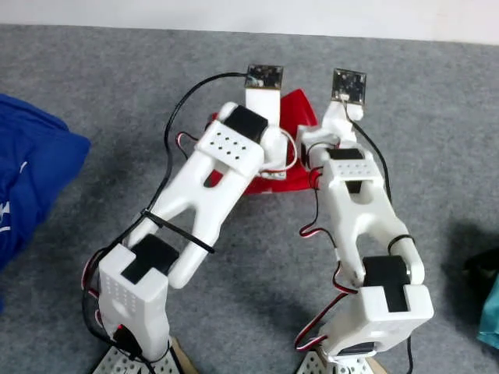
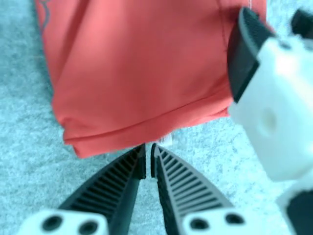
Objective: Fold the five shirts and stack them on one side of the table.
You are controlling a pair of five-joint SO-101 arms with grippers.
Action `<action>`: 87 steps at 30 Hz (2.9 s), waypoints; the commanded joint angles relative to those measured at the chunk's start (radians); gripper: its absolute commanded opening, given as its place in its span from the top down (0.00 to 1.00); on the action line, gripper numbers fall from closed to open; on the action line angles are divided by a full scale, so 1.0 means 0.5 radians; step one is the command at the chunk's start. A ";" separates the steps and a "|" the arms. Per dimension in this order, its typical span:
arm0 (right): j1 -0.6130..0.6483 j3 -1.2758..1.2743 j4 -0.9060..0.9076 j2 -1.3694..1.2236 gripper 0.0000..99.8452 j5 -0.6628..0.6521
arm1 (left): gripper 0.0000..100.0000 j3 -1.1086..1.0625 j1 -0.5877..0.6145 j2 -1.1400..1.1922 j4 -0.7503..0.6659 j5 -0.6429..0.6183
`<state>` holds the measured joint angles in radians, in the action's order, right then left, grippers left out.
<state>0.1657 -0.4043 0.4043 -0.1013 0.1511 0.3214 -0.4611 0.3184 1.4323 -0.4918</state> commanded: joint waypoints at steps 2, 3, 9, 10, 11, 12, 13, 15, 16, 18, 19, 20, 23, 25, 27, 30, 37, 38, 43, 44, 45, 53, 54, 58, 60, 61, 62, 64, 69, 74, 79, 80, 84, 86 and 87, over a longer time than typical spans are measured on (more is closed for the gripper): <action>0.002 0.109 0.014 0.014 0.74 -0.071 | 0.95 -0.020 0.026 -0.115 0.003 0.018; 0.008 0.103 0.017 0.014 0.74 -0.077 | 0.95 -0.020 0.035 -0.115 0.003 0.018; 0.115 0.066 0.072 -0.106 0.74 -0.083 | 0.95 -0.020 0.149 -0.115 0.000 0.018; 0.124 0.069 0.078 -0.133 0.74 -0.083 | 0.95 -0.017 0.164 -0.115 0.000 0.018; 0.133 0.069 0.103 -0.158 0.74 -0.083 | 0.95 -0.017 0.176 -0.115 0.000 0.018; 0.133 0.072 0.133 -0.176 0.74 -0.083 | 0.95 -0.017 0.189 -0.115 -0.006 0.018; 0.127 0.072 0.149 -0.189 0.74 -0.083 | 0.95 -0.026 0.204 -0.115 -0.025 0.018; 0.106 0.072 0.158 -0.204 0.74 -0.080 | 0.95 -0.029 0.232 -0.112 -0.043 0.018; 0.094 0.072 0.170 -0.207 0.74 -0.077 | 0.95 -0.023 0.244 -0.106 -0.043 0.018; 0.081 0.072 0.201 -0.207 0.74 -0.071 | 0.95 -0.026 0.244 -0.100 -0.061 0.018; 0.081 0.072 0.204 -0.207 0.74 -0.077 | 0.95 -0.029 0.247 -0.100 -0.074 0.018; 0.081 0.072 0.226 -0.207 0.74 -0.077 | 0.95 -0.029 0.247 -0.097 -0.077 0.018; 0.081 0.072 0.272 -0.207 0.76 -0.080 | 0.95 -0.032 0.247 -0.097 -0.083 0.018; 0.081 0.072 0.284 -0.207 0.82 -0.083 | 0.95 -0.032 0.253 -0.097 -0.083 0.018; 0.081 0.072 0.284 -0.207 0.89 -0.083 | 0.95 -0.032 0.287 -0.094 -0.089 0.009; 0.081 0.106 0.287 -0.207 0.98 -0.129 | 0.95 -0.032 0.370 -0.094 -0.157 0.006; 0.029 0.158 0.434 -0.176 0.99 -0.206 | 0.95 -0.038 0.753 -0.091 -0.448 -0.046; 0.002 0.158 0.437 -0.146 0.99 -0.203 | 0.95 -0.051 0.806 -0.091 -0.494 -0.114; -0.192 0.106 0.453 0.118 0.99 -0.203 | 0.95 -0.345 0.934 -0.091 -0.930 -0.359; -0.241 0.072 0.456 0.176 0.99 -0.196 | 0.95 -0.422 0.934 -0.091 -1.037 -0.368; -0.290 0.048 0.456 0.226 0.99 -0.160 | 0.95 -0.474 0.934 -0.091 -1.123 -0.371; -0.572 0.017 0.471 0.529 0.99 -0.080 | 0.95 -0.582 0.861 -0.091 -1.264 -0.362; -0.594 0.011 0.474 0.569 0.99 -0.080 | 0.95 -0.582 0.858 -0.091 -1.264 -0.362; -0.726 0.029 0.594 0.704 0.99 -0.098 | 0.95 -0.582 0.855 -0.091 -1.264 -0.362; -0.818 0.069 0.621 0.775 0.99 -0.184 | 0.95 -0.582 0.852 -0.091 -1.264 -0.362; -0.870 0.100 0.652 0.799 0.99 -0.221 | 0.95 -0.582 0.845 -0.091 -1.264 -0.362; -0.941 0.143 0.683 0.824 0.99 -0.242 | 0.95 -0.582 0.842 -0.091 -1.264 -0.362; -1.079 0.235 0.741 0.861 0.99 -0.261 | 0.95 -0.585 0.827 -0.091 -1.264 -0.362; -1.373 0.483 0.891 0.867 0.99 -0.264 | 0.95 -0.612 0.821 -0.091 -1.267 -0.362; -1.570 0.615 0.925 0.876 0.99 -0.264 | 0.95 -0.618 0.818 -0.087 -1.267 -0.362; -1.751 0.753 0.990 0.885 0.99 -0.396 | 0.95 -0.646 0.787 -0.087 -1.270 -0.359; -1.769 0.787 1.014 0.885 0.99 -0.427 | 0.95 -0.646 0.778 -0.087 -1.270 -0.359; -1.864 0.907 1.048 0.885 0.99 -0.531 | 0.95 -0.646 0.769 -0.087 -1.270 -0.359; -1.895 0.971 1.048 0.870 0.99 -0.614 | 0.95 -0.649 0.769 -0.087 -1.267 -0.359; -1.904 0.993 1.042 0.867 0.99 -0.647 | 0.95 -0.649 0.769 -0.087 -1.267 -0.359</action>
<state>-0.7488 -0.0130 0.9260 0.2808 -0.1020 -0.0084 -0.0591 0.3184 0.8124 -0.6667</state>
